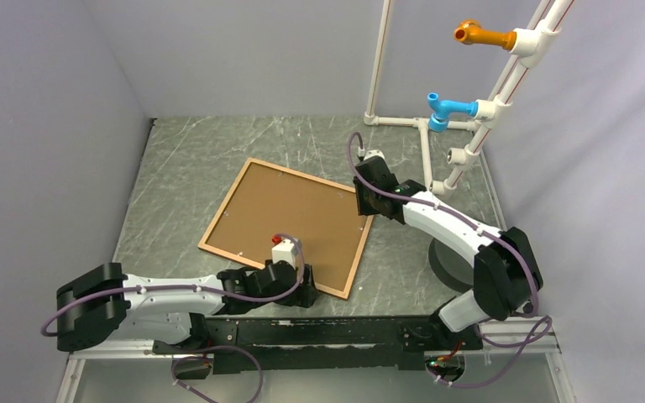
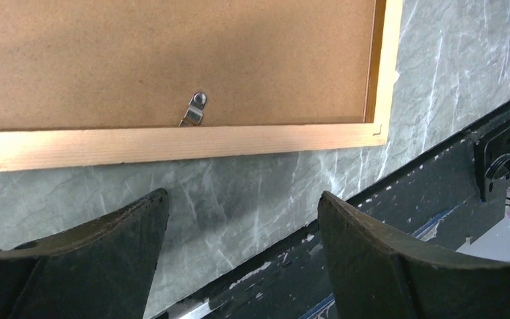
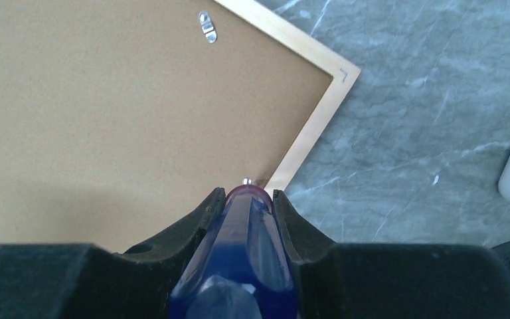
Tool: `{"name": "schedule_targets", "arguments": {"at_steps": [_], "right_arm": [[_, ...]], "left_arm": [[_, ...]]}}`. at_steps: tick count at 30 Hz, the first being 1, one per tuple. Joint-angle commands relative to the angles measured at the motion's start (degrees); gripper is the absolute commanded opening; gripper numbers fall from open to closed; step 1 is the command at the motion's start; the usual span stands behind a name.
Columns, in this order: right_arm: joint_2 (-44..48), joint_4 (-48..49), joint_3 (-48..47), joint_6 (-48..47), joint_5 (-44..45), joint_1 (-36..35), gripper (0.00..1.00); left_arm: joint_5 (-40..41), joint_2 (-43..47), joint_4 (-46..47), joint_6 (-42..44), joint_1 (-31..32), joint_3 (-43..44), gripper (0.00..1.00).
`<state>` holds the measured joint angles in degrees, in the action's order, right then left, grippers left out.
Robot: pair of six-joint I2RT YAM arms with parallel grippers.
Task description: Take the photo out of the frame
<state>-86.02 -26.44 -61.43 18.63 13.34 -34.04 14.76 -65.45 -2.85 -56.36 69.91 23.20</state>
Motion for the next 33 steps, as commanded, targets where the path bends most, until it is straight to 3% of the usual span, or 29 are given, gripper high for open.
{"name": "schedule_targets", "arguments": {"at_steps": [1, 13, 28, 33], "right_arm": [[4.8, -0.73, 2.68, 3.35, -4.91, 0.03, 0.0], [7.11, 2.07, 5.44, 3.81, -6.03, -1.02, 0.0], [16.78, 2.67, 6.58, 3.52, -2.18, -0.9, 0.0], [14.83, 4.35, 7.2, 3.36, -2.12, 0.55, 0.0]], "left_arm": [[-1.55, -3.19, 2.19, 1.65, -1.36, 2.55, 0.86], [-4.54, -7.26, 5.37, 1.74, -1.88, 3.59, 0.85], [-3.21, -0.75, 3.99, 0.43, -1.88, -1.53, 0.87], [-3.4, -0.3, 4.21, 0.04, -1.88, -2.0, 0.87]]}}
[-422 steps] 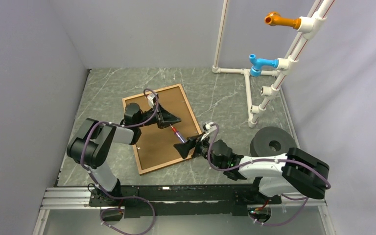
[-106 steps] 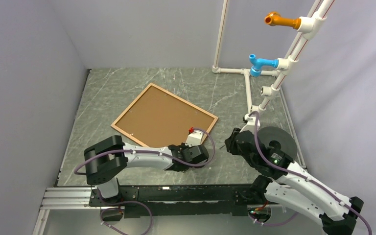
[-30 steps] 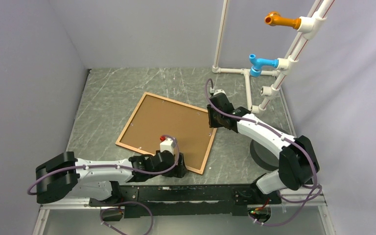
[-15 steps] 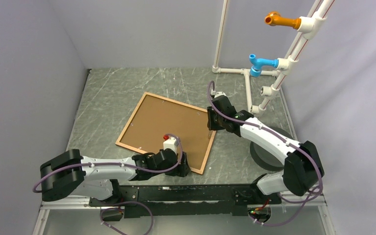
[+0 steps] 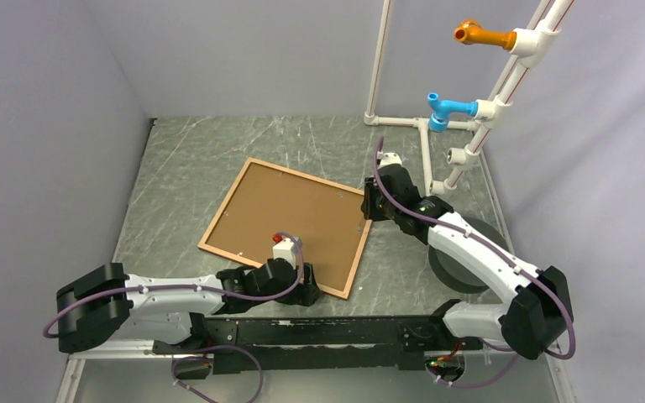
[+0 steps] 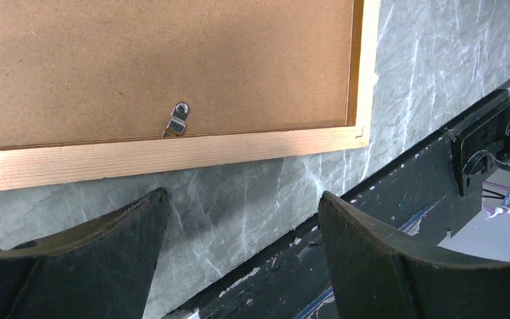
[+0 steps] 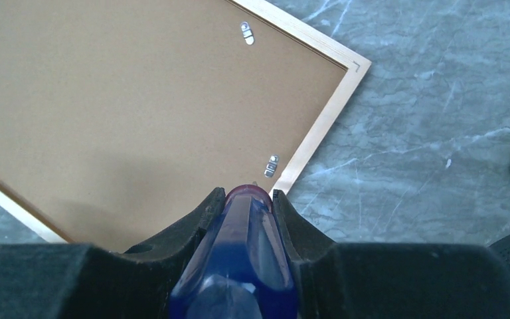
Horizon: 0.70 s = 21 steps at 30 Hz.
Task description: Take the photo out of the frame
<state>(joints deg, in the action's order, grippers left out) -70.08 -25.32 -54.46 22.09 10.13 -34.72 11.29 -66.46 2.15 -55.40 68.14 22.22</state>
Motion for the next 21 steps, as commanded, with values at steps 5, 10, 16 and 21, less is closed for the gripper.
{"name": "schedule_targets", "arguments": {"at_steps": [5, 10, 16, 21], "right_arm": [[-4.44, 6.38, -0.05, -0.07, 0.0, 2.33, 0.0], [-7.3, 6.24, -0.04, -0.5, 1.98, 3.18, 0.0], [-7.57, 6.93, 1.21, -0.32, 0.71, 3.43, 0.0], [-8.19, 7.12, 2.16, 0.11, -0.39, 3.41, 0.0]], "left_arm": [[-0.41, 1.1, -0.39, -1.49, -0.11, -1.74, 0.87], [-1.26, 2.37, 1.06, -2.12, -0.11, -2.93, 0.86], [-1.22, 2.14, 1.38, -1.67, -0.11, -2.51, 0.87], [-2.32, -0.24, 2.45, -1.21, -0.16, -1.3, 0.86]]}}
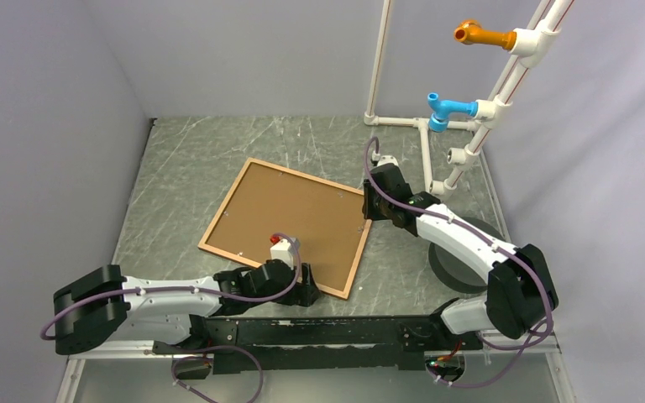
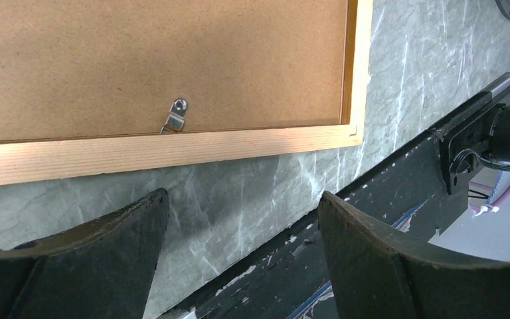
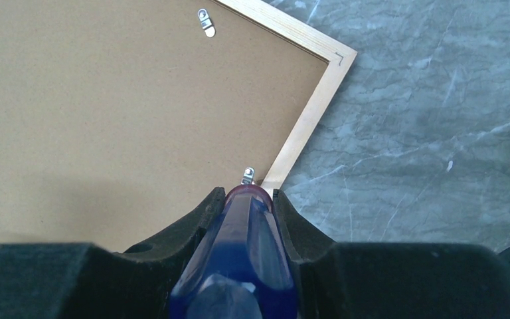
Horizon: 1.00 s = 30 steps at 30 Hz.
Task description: Take the photo out of the frame
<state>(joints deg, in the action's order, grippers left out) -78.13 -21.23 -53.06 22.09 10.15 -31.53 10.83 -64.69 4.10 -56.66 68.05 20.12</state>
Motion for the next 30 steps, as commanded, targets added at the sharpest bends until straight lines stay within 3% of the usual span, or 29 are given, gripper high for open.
{"name": "schedule_targets", "arguments": {"at_steps": [1, 18, 23, 30], "right_arm": [[-0.28, 3.12, 0.96, 0.21, -0.54, 0.28, 0.0], [0.4, 8.83, 3.57, 2.95, -6.87, 0.27, 0.0], [4.27, 5.78, 2.08, 3.67, -6.53, 0.24, 0.0], [11.29, -0.63, 2.48, 2.66, -3.05, 0.26, 0.0]], "left_arm": [[-2.06, -2.41, 0.68, 0.13, -0.03, 1.02, 0.86], [-2.21, -1.52, -0.05, -0.18, -0.02, 0.86, 0.86], [-2.55, 0.7, -1.0, 0.45, -0.02, 0.46, 0.87], [-0.72, 7.21, -9.78, 7.44, -0.07, 4.13, 0.99]]}}
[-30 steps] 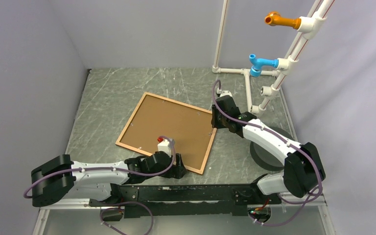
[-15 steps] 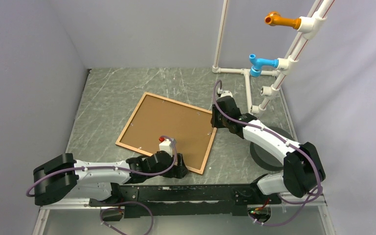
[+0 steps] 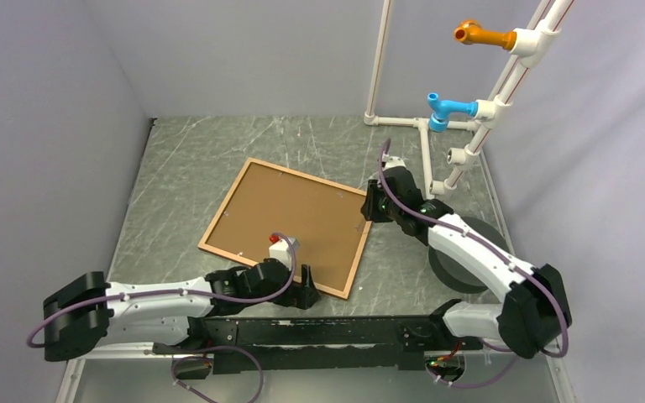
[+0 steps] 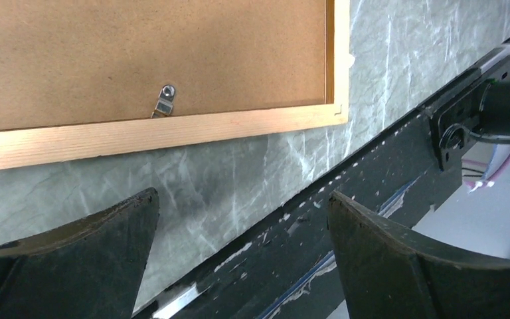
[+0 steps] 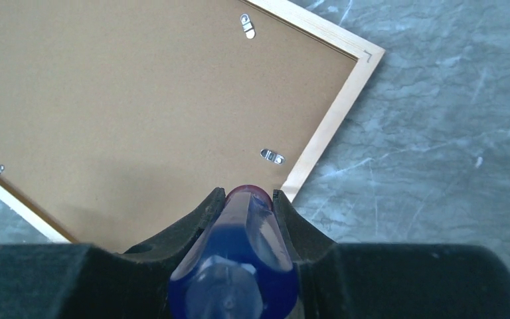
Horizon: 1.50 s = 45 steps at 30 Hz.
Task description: Take the photo out of the frame
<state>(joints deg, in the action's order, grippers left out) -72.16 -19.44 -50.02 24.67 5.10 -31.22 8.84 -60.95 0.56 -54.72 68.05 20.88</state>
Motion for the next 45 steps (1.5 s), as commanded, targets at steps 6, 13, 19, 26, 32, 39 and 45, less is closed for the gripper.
{"name": "schedule_targets", "arguments": {"at_steps": [6, 13, 19, 26, 32, 39, 45], "right_arm": [[11.88, -4.98, 3.01, -0.81, 3.37, 0.08, 0.0], [18.85, -6.5, 5.59, -0.59, 2.95, 0.12, 0.0], [21.98, -7.98, 5.9, -1.01, 1.96, 0.22, 0.0], [25.11, -9.05, 7.27, -0.83, 0.95, 0.25, 0.0], [26.71, -9.08, 7.61, -1.18, 0.33, 0.33, 0.0], [26.66, -7.06, 8.75, -0.42, -1.26, 0.36, 0.0], [23.19, -8.47, 6.0, -1.85, -3.5, 0.35, 0.0]], "left_arm": [[6.37, 4.5, -16.88, 22.6, -0.02, 12.03, 0.98], [16.12, 1.74, -13.04, 41.88, 0.02, 13.2, 0.98], [10.74, -3.5, -7.7, 51.71, -0.11, 12.22, 0.99], [4.73, -10.93, -4.96, 49.63, -0.19, 11.37, 0.97], [2.1, -16.05, -1.14, 47.21, -1.25, 9.83, 0.96], [3.42, -24.82, -3.63, 43.16, -1.52, 13.18, 0.79], [6.91, -28.23, -3.22, 37.25, -0.95, 14.26, 0.58]]}}
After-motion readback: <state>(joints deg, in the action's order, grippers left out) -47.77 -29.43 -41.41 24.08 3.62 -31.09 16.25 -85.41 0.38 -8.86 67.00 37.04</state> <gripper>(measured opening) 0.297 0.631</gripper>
